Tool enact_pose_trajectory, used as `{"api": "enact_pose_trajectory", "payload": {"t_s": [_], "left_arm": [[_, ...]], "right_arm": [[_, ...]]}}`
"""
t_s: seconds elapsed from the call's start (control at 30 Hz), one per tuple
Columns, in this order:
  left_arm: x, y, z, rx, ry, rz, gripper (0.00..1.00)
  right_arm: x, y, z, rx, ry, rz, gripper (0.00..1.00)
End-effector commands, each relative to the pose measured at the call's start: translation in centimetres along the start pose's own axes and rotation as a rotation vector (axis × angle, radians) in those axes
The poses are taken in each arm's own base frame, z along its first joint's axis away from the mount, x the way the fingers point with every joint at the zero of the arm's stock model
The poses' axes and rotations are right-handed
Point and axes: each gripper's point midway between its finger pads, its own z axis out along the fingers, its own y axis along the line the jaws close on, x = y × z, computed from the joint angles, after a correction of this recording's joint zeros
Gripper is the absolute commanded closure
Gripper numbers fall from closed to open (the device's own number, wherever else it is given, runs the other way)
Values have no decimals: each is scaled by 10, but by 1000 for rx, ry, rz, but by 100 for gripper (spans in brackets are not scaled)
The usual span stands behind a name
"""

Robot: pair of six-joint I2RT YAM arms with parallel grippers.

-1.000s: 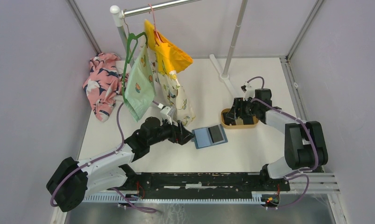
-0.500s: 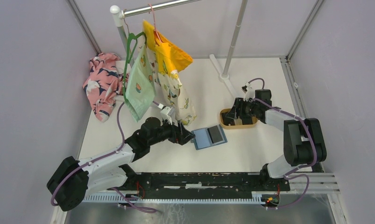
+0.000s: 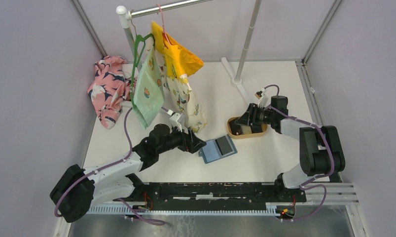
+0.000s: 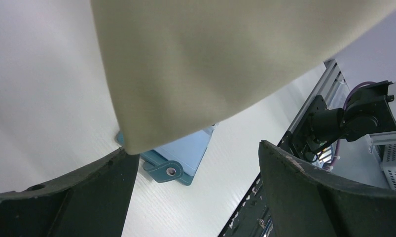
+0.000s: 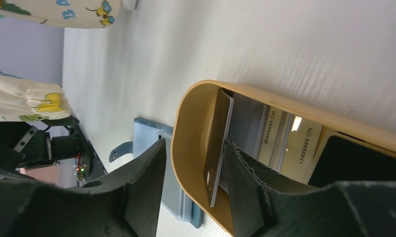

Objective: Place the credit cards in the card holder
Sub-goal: Pick up the credit card from the storage box.

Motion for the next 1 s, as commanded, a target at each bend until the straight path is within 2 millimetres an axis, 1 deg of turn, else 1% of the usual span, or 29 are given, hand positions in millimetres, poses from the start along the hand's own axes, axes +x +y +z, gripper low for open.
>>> {"api": "enact_pose_trajectory", "payload": {"t_s": [0.0,0.17,0.37,0.57,0.7,0.77,0.83,0.97], "left_arm": [[-15,-10,3,40,-57,43,6],[-15,-10,3,41,-56,41,6],[-15,-10,3,41,-55,39,6],[-13,-8,4,37,-52,38,6],[-13,-8,4,37,-52,40,6],[-13,-8,4,35,-51,39,6],[-13,-8,4,37,-52,40,6],[-13,-9,3,40,-52,40,6]], "right_arm": [[-6,30,-4,-143,-18,1,48],[1,33,-1,-184,-6,49,50],[11,25,7,-164,30,68,54],[15,15,12,-102,54,26,52],[14,-2,13,0,77,-38,49],[13,-7,13,24,79,-57,48],[14,-9,14,24,87,-55,48],[17,-4,17,-18,106,-36,48]]}}
